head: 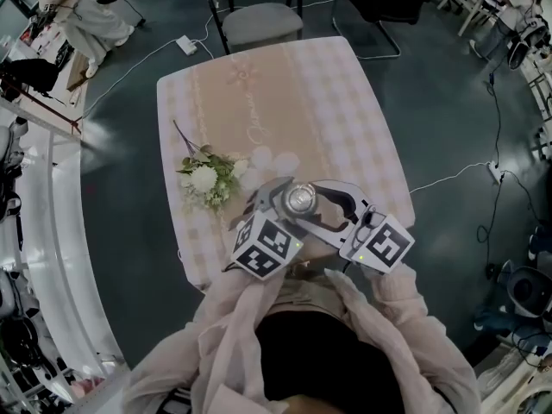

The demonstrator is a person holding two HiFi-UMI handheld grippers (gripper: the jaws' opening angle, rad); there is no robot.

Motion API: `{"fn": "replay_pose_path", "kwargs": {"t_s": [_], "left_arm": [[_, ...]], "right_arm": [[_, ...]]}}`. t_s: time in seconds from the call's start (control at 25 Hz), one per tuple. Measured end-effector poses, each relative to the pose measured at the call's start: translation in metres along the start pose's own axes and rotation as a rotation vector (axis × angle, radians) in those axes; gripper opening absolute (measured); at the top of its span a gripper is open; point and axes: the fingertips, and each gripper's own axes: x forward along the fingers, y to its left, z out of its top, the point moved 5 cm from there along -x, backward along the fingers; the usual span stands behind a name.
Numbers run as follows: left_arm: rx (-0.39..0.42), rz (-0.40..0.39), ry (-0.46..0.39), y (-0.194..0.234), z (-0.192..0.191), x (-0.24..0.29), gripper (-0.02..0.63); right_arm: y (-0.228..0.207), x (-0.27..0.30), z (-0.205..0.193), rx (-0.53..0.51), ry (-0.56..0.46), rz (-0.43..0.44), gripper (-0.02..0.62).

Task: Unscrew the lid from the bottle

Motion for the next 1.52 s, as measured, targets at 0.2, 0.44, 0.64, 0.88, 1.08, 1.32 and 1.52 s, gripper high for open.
{"fn": "replay_pose_path", "kwargs": {"t_s": [0.2,0.44,0.64,0.88,1.08,1.32,1.52], "left_arm": [[0.049,-0.037,0.021,-0.011,-0.001,0.003,0.400],[0.034,-0.023,0.014,-0.012,-0.001,0.002,0.400],[0.000,-0.010,0.012,-0.010,-0.002,0.004,0.400],[-0.009,-0.010,0.012,-0.013,-0.001,0.005,0.400],[0.004,-0.011,0.018,-0.013,-0.003,0.008,0.400],[0.016,-0.007,0.030,-0.012,-0.004,0.009,0.400],[0.026,-0.013,0.027,-0.010,-0.004,0.007,0.400]], "right_arm": [[-0.004,-0.007,-0.002,-0.032,0.053,0.265,0.244],[-0.007,-0.008,-0.001,-0.071,0.069,0.317,0.247],[0.000,-0.010,-0.001,-0.035,0.042,0.148,0.328],[0.010,-0.011,-0.009,-0.107,0.098,-0.112,0.313],[0.014,-0.010,-0.013,-0.073,0.093,-0.247,0.301],[0.011,-0.015,-0.010,-0.030,0.068,-0.356,0.284],[0.012,-0.011,-0.007,-0.046,0.054,-0.308,0.241]]}}
